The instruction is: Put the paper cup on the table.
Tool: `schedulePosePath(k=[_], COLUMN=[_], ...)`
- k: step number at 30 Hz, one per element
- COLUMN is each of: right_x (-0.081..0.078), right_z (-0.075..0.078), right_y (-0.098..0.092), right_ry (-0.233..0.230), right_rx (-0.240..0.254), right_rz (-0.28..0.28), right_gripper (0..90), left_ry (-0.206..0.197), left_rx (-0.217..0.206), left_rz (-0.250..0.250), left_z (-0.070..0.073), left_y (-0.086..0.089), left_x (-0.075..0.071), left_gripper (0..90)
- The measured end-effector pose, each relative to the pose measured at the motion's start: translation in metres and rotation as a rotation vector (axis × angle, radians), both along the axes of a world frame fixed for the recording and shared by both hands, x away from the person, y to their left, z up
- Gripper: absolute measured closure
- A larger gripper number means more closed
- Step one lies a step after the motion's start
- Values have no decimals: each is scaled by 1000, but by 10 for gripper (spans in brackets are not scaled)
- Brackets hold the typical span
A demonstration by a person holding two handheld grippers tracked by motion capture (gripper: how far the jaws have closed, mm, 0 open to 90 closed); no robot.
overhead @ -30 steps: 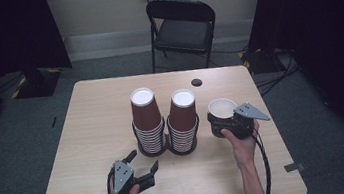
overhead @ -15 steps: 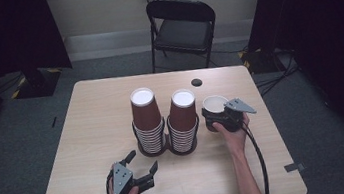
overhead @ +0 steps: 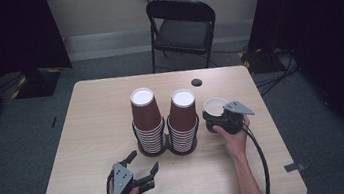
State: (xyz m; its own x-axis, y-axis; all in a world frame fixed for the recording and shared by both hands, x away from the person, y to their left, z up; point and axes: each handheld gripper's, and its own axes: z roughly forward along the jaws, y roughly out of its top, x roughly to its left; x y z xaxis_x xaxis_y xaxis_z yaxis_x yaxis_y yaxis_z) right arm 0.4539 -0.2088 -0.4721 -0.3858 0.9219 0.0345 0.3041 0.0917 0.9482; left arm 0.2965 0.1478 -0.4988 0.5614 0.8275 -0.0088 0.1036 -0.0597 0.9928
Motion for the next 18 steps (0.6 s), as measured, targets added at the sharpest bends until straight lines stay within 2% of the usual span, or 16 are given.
schedulePosePath(k=[1,5,10,12,18], right_x=[0,-1,-1,1,2], right_z=[2,0,0,-2,-7], right_y=[1,1,0,1,0], right_ry=[22,31,44,63,115], right_rx=[6,-20,-27,-41,-31], right_rz=[-8,-7,-12,-22,-28], right_gripper=[86,86,85,90,108], left_ry=[1,-4,-7,-6,-4], left_rx=[1,-5,-3,-7,-9], left_rz=[1,-2,2,2,-1], left_z=[0,0,0,0,0], left_y=[0,1,0,0,1], left_x=[0,0,0,-1,0], left_gripper=[164,164,164,164,163])
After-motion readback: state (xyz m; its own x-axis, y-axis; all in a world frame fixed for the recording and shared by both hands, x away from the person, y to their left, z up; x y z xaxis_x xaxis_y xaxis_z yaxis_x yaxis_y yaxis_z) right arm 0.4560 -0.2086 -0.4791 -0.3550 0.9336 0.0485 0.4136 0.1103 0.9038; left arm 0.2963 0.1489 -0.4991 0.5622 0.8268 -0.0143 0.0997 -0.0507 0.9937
